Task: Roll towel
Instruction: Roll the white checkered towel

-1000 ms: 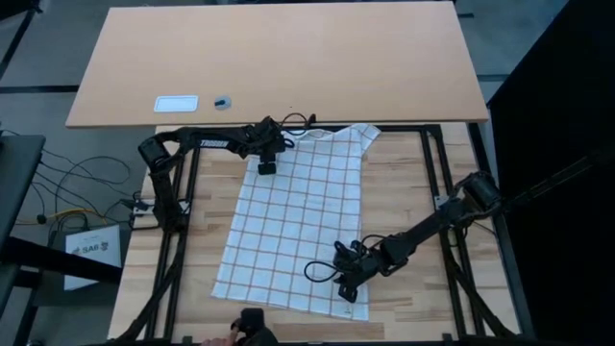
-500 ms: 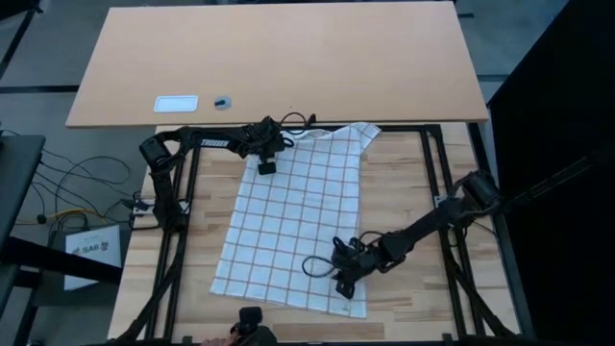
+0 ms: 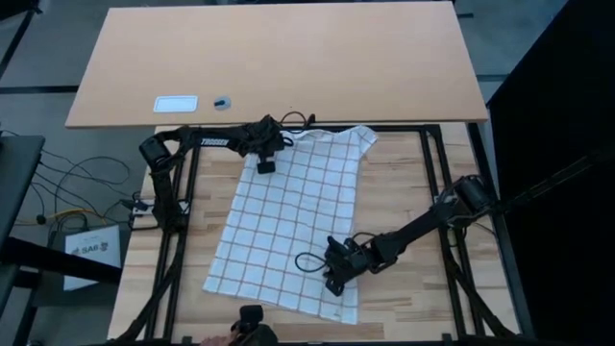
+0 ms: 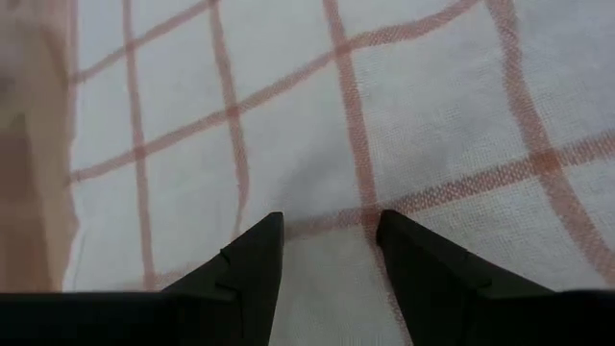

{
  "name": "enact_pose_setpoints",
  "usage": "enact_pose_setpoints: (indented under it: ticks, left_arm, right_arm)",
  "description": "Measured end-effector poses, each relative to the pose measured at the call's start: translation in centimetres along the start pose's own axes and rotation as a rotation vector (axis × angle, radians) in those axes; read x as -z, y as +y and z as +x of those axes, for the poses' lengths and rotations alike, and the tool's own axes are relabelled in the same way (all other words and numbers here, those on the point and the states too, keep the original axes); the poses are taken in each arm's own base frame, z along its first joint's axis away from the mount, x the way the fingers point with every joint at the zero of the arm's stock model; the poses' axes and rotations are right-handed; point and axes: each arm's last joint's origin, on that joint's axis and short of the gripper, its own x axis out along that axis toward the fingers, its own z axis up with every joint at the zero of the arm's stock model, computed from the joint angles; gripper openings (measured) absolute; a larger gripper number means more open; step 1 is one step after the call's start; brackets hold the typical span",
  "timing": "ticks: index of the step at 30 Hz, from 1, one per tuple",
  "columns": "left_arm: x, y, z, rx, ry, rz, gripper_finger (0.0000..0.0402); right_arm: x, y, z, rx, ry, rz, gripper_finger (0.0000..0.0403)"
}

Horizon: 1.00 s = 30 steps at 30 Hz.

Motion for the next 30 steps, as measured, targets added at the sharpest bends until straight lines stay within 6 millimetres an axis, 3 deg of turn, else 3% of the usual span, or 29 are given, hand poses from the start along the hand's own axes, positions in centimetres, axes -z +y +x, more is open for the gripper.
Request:
enact_pose_setpoints:
  ticks: [7,14,18,23,30]
  left_arm:
    - [-1.1,1.8,-0.9,-0.01,-0.004,-0.008,0.0001]
    - [-1.8,5.0,-2.2,-0.046,-0.009,-0.075,0.0001]
    - [-1.9,6.4,-2.7,-0.074,-0.026,-0.128,0.0003]
    - [-2.0,6.4,-3.3,-0.037,0.017,-0.093,0.0022]
    - [-2.6,7.2,-5.7,0.1,0.089,-0.213,0.0051]
  right_arm:
    - [2.7,2.5,-0.3,-0.054,0.027,-0.009,0.0164]
    - [6.7,4.8,-1.6,-0.136,0.084,-0.002,0.0164]
    - [7.9,5.3,-2.0,-0.153,0.1,-0.006,0.0164]
    - [7.3,5.1,-1.9,-0.152,0.105,-0.035,0.0164]
    - [3.3,2.9,-2.3,-0.067,0.089,-0.074,0.0164]
